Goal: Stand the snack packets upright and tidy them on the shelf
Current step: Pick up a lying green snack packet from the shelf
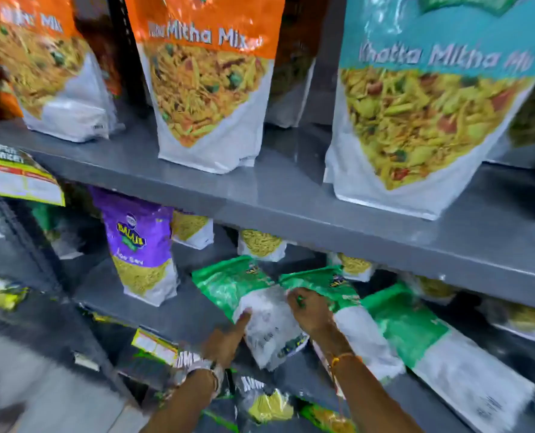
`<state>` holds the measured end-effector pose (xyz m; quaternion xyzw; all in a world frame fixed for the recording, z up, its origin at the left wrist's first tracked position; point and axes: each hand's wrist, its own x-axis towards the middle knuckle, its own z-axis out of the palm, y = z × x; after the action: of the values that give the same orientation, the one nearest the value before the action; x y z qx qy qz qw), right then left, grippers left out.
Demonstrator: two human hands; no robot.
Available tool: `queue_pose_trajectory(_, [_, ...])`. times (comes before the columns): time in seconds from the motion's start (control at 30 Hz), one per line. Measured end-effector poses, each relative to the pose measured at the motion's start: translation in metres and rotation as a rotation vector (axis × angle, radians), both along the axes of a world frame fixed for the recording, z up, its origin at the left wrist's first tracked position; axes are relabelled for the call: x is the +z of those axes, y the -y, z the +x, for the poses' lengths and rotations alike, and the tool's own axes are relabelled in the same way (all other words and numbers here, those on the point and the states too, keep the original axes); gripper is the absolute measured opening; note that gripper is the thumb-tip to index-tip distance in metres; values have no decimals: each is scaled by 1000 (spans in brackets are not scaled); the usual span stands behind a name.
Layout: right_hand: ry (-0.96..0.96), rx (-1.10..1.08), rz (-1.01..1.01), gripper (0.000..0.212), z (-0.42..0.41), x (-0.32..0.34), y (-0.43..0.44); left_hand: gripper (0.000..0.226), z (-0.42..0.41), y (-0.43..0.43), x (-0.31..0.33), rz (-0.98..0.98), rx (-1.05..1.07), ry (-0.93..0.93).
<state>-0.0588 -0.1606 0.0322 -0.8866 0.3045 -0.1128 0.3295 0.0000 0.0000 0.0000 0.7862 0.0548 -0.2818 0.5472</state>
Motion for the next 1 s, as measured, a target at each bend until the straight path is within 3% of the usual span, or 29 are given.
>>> queue_pose_trajectory(0.17, [-231, 14, -2, 38, 17, -4, 0, 93, 6, 20, 6, -119, 99, -214])
queue_pose_trajectory(0.23, [-279, 9, 22, 42, 21, -6, 1, 79, 10, 23, 4, -172, 107, -279])
queue_pose_trajectory(0.33, [-269, -41, 69, 38, 24, -5, 1, 33, 17, 19, 5, -236, 72, -361])
queue_pose_trajectory(0.53, [-128, -134, 178, 22, 22, -7, -15, 19, 27, 5, 13, -365, -45, -434])
queue_pose_trajectory(0.6, [-77, -173, 207, 32, 23, -6, -21, 12, 35, -1, 13, -366, -97, -405])
queue_pose_trajectory(0.7, [38, -210, 317, 10, 27, -4, -31, 6, 43, -11, 13, -364, -159, -374])
queue_pose_trajectory(0.83, [210, -297, 395, 9, 29, 0, -41, 13, 47, -23, 13, -365, -172, -299])
queue_pose_trajectory(1.0, [345, -342, 273, 10, 31, 9, -46, 38, 55, -17, 17, -528, -61, 146])
